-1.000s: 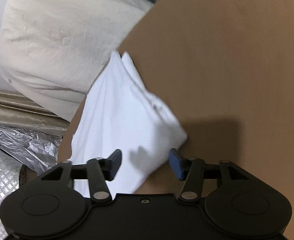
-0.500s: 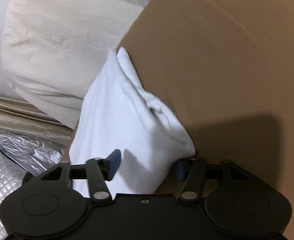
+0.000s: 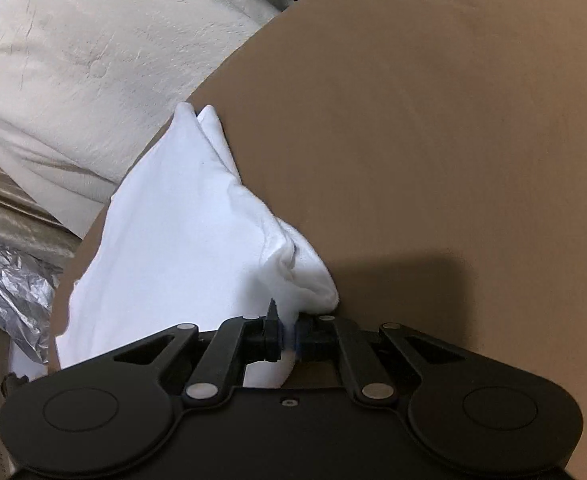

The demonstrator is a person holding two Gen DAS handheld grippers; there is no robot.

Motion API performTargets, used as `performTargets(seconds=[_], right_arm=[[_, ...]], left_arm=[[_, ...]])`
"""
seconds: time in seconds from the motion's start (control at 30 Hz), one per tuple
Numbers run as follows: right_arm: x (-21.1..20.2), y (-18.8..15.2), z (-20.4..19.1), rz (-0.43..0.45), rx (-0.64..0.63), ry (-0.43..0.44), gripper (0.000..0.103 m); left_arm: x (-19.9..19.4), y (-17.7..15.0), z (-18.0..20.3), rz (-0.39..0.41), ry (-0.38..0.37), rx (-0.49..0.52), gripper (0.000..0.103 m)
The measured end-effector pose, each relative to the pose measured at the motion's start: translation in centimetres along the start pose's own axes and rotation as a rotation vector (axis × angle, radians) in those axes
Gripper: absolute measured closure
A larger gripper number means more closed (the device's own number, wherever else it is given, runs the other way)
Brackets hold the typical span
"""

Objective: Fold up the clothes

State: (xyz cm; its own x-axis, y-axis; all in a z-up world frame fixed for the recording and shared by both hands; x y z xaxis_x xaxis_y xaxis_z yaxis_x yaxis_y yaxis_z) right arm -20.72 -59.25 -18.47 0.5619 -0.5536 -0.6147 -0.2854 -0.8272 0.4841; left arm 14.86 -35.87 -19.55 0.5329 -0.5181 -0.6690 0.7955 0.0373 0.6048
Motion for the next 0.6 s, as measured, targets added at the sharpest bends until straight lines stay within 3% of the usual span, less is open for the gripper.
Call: performTargets(seconds=[0.17,0.2,0.23,0.3,0.37,0.43,0.47,0.53,0.6], right_arm=[[-2.5,0.7,-1.0,0.039,-0.089,0.021,0.098],[-2.4,1.2,-0.6,0.036,-0.088,0.012,0.098],[-2.2,1.7,-0.3,0.034,-0.085,0.004,0.098],[-2.1,2.1,-0.2,0.027,-0.059,-0.007,0.098],[-1.7,1.3,-1.2,0.036,-0.149,-0.045,0.098],[-1.8,0.8,-2.6,0.05,-0.263,-0.07,0.096],[-1.9,0.8,-2.9,0.055,-0.284,-0.082,0.095],[-2.4,1.1,-3.1,0.071,-0.291,-0.089,0.088],[-3.0,1.8,-2.7,0.094,-0.248,-0.069,0.076]], left_arm=[[-1.1,1.8,-0.3,-0.021,0.15,0.044,0.091],[-1.4,2.3,0.0,-0.012,0.187,0.092,0.092],[-1.9,2.7,0.4,0.013,0.257,0.153,0.102],[-2.8,3.3,1.4,0.095,0.384,0.326,0.102],[-3.6,4.2,1.9,0.143,0.295,0.372,0.098],[-3.5,5.6,2.3,0.13,0.157,0.3,0.095],[-3.2,6.3,2.8,0.144,0.109,0.288,0.086],[-2.0,7.7,4.4,0.188,0.033,0.305,0.05],[0.1,8.9,6.3,0.256,0.001,0.376,0.042]])
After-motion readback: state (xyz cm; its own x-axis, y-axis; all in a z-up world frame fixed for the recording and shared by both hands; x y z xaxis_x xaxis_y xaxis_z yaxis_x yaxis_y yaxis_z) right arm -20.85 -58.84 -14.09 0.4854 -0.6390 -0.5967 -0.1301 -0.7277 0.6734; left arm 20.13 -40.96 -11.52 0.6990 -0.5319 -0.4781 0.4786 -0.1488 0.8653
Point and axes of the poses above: each gripper's, at about its wrist camera, not at the fingertips, and x roughly the way its jaws point, z to its right, y to its top, the point moved 3 cm from there along x, roughly the way its jaws point, and after that the axes turned 15 degrees about z, right-handed, at the moved point
